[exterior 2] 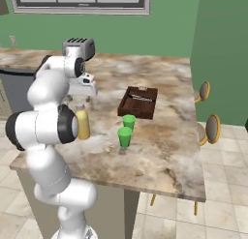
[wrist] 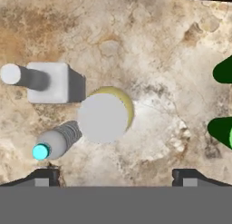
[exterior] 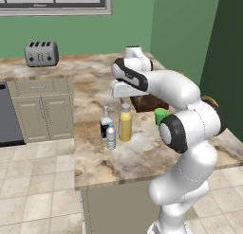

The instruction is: Place the drinks on the dining counter in a tight cluster.

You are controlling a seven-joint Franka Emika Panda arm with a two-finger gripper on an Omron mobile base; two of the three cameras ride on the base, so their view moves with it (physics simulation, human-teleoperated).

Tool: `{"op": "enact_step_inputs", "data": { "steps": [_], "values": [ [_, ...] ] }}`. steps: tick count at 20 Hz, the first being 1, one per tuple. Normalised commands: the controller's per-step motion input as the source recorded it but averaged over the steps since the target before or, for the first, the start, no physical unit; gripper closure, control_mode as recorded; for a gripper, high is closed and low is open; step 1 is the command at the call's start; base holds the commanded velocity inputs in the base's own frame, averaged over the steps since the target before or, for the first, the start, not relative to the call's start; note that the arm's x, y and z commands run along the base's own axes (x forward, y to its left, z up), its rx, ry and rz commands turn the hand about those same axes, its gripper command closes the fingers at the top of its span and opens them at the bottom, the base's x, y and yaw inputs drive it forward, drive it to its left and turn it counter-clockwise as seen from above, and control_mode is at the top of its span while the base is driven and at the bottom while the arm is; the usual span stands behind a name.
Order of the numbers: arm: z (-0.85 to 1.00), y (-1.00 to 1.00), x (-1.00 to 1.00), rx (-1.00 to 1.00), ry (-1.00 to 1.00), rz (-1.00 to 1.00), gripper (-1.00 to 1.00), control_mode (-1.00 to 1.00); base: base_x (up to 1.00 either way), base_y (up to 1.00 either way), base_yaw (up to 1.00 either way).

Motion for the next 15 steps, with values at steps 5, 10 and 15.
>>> {"op": "enact_step_inputs", "data": {
  "steps": [5, 10, 15],
  "values": [
    [0.08, -0.17, -1.0, 0.01, 0.0, 0.0, -1.0, -1.0, 0.0, 0.0, 0.0],
    [-0.03, -0.13, -1.0, 0.02, 0.0, 0.0, -1.0, -1.0, 0.0, 0.0, 0.0],
    [-0.02, -0.18, -1.0, 0.03, 0.0, 0.0, -1.0, -1.0, 0.0, 0.0, 0.0]
  ]
}}
